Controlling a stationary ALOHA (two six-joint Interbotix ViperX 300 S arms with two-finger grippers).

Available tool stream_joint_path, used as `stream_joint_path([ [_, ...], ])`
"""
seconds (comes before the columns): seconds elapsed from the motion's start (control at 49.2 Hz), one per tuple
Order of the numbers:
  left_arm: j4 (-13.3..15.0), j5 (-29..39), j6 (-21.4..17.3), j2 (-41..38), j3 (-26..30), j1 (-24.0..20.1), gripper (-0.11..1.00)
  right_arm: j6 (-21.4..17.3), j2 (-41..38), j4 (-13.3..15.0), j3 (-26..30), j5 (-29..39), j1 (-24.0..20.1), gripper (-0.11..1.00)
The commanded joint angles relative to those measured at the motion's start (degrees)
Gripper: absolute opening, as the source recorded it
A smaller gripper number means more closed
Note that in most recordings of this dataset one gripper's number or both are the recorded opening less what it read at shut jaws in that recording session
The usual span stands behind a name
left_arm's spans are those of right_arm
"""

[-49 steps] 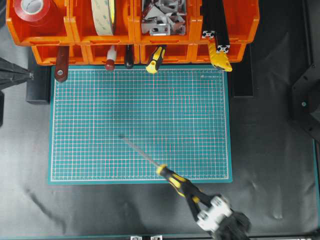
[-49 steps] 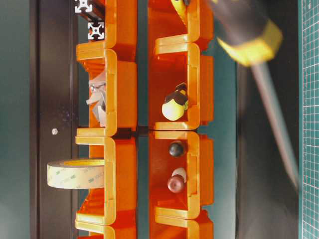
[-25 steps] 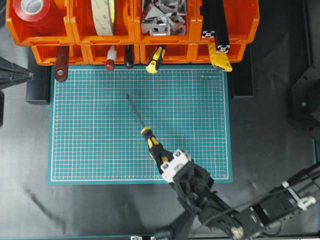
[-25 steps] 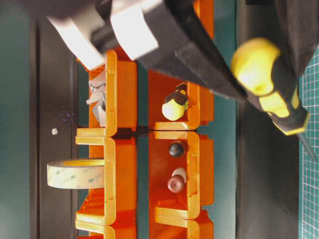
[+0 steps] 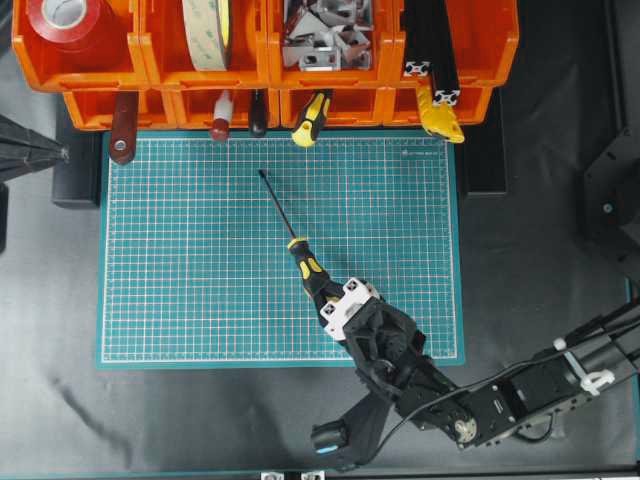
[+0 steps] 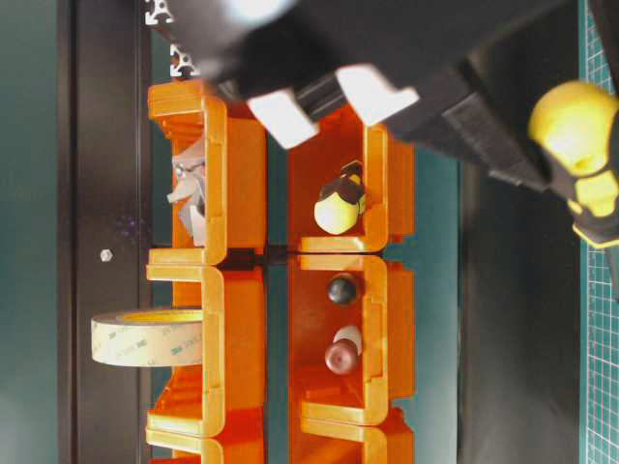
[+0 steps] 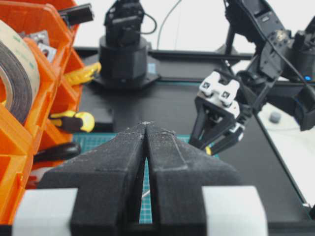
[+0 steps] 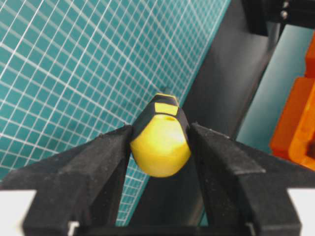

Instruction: Pick screwdriver from container rack with right arm.

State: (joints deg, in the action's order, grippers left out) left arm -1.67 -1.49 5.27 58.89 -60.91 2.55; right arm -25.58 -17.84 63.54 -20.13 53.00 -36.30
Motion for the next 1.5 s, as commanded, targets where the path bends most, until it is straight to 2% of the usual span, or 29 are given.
stream_joint_path([
  [0.0, -0.18, -0.26, 0.18, -0.26, 1.93, 0.09, 0.0, -0.35, 2.29, -0.53, -0.88, -1.85, 0.18, 0.41],
  [0.203, -0.18, -0.26, 0.18, -0.26, 1.93, 0.0, 0.0, -1.32, 3.16, -2.81, -3.69, -6.06, 0.18, 0.41],
  [0.345, -0.18, -0.26, 0.18, -0.26, 1.93, 0.0, 0.0, -3.25, 3.6, -2.81, -5.01, -8.88, 0.26, 0.41],
  [0.61, -0.18, -0.26, 0.18, -0.26, 1.93, -0.09, 0.0, -3.52, 3.6, -3.08, -6.06, -13.62, 0.53, 0.41],
  [0.671, -0.18, -0.26, 0.18, -0.26, 1.93, 0.0, 0.0, -3.52, 3.43, -3.52, -6.15, -13.71, 0.62, 0.49],
  [0.752, -0.18, -0.26, 0.26, -0.26, 1.93, 0.0, 0.0, -3.52, 3.43, -4.48, -6.15, -13.89, 0.7, 0.67],
  [0.833, -0.18, -0.26, 0.26, -0.26, 1.93, 0.0, 0.0, -3.43, 3.34, -5.27, -5.98, -13.89, 0.7, 0.76],
  [1.016, -0.18, -0.26, 0.26, -0.18, 1.93, 0.0, 0.0, -3.52, 3.52, -5.8, -6.15, -12.92, 0.35, 0.8],
  [1.138, -0.18, -0.26, 0.26, 0.09, 1.93, 0.0, 0.0, -4.66, 4.04, -5.89, -6.06, -8.96, 0.26, 0.8],
  [1.301, -0.18, 0.97, 0.26, 0.44, 2.11, 0.09, 0.0, -11.51, 6.42, -5.8, -5.8, -3.52, 0.0, 0.8],
  [1.483, -0.18, 3.08, 0.26, 1.05, 2.2, 0.09, 0.0, -22.24, 11.51, -5.1, -6.77, -4.22, -1.76, 0.8],
])
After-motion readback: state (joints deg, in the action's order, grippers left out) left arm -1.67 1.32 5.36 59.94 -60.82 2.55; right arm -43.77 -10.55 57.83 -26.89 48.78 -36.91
